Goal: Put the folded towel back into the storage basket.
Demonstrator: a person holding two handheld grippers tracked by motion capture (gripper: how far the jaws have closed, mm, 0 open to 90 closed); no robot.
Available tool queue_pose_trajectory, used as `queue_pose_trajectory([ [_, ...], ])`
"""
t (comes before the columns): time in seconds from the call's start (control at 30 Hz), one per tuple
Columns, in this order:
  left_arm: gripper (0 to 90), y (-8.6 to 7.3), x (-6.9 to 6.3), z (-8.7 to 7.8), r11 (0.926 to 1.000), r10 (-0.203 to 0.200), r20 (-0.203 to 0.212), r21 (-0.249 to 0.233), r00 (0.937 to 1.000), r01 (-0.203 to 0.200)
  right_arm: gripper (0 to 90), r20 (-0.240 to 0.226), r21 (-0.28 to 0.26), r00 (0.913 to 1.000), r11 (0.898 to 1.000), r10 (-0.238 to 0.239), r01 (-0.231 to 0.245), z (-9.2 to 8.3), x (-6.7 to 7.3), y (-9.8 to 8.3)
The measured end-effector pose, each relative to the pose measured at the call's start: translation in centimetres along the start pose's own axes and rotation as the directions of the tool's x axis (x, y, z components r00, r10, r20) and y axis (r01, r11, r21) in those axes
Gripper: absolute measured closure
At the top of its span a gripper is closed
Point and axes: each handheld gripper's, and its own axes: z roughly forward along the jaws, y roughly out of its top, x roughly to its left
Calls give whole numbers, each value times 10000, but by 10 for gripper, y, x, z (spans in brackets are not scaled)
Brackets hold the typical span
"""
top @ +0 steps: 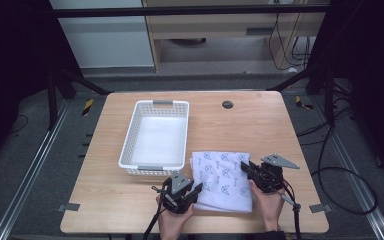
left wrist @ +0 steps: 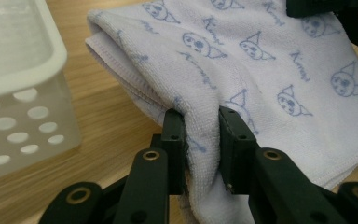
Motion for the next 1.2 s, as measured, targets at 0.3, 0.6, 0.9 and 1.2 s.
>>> queue_pose_trajectory([
  [0.3, 731, 12, -7, -14, 9989, 396, 35, -256, 9992, -395, 765, 185, -488, 9994, 9984, -287, 296, -19, 10, 11],
  [0.6, 731, 23, -8, -27, 9969, 578, -64, -525, 9983, -580, 764, 206, -934, 9981, 9939, -575, 592, -31, 22, 22],
  [0.9, 731, 32, -5, -38, 9945, 704, -246, -760, 9972, -721, 763, 178, -1236, 9967, 9891, -790, 806, -33, 33, 34],
  [1.2, 732, 42, -2, -51, 9910, 844, -445, -1000, 9954, -885, 762, 148, -1453, 9949, 9843, -995, 1006, -34, 43, 43],
])
